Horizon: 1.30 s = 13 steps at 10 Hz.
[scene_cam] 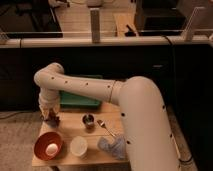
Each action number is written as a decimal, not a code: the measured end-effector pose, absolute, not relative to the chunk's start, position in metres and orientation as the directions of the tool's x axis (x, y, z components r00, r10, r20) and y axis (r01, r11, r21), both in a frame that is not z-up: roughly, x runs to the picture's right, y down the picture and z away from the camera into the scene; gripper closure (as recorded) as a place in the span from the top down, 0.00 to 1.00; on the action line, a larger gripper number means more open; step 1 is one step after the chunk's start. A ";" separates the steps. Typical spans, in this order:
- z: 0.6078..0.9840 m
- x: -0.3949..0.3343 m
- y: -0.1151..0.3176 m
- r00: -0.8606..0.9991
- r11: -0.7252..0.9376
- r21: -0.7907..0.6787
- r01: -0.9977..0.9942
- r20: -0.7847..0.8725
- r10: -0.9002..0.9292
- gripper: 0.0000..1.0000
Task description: Place grapes in plastic cup
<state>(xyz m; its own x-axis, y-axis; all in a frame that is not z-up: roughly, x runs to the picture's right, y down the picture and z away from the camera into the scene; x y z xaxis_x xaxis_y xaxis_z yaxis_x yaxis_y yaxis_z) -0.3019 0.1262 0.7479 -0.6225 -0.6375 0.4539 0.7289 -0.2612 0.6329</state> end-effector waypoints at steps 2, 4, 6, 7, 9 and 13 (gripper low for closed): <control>0.747 -0.300 0.126 -0.612 -0.235 0.643 0.729 0.458 -0.645 0.80; 0.745 -0.297 0.120 -0.593 -0.188 0.669 0.719 0.451 -0.667 0.80; 0.744 -0.295 0.119 -0.585 -0.173 0.675 0.718 0.450 -0.675 0.80; 0.743 -0.297 0.120 -0.588 -0.174 0.676 0.716 0.449 -0.673 0.80; 0.744 -0.295 0.119 -0.585 -0.173 0.675 0.718 0.450 -0.674 0.80; 0.743 -0.297 0.121 -0.589 -0.174 0.677 0.715 0.449 -0.672 0.80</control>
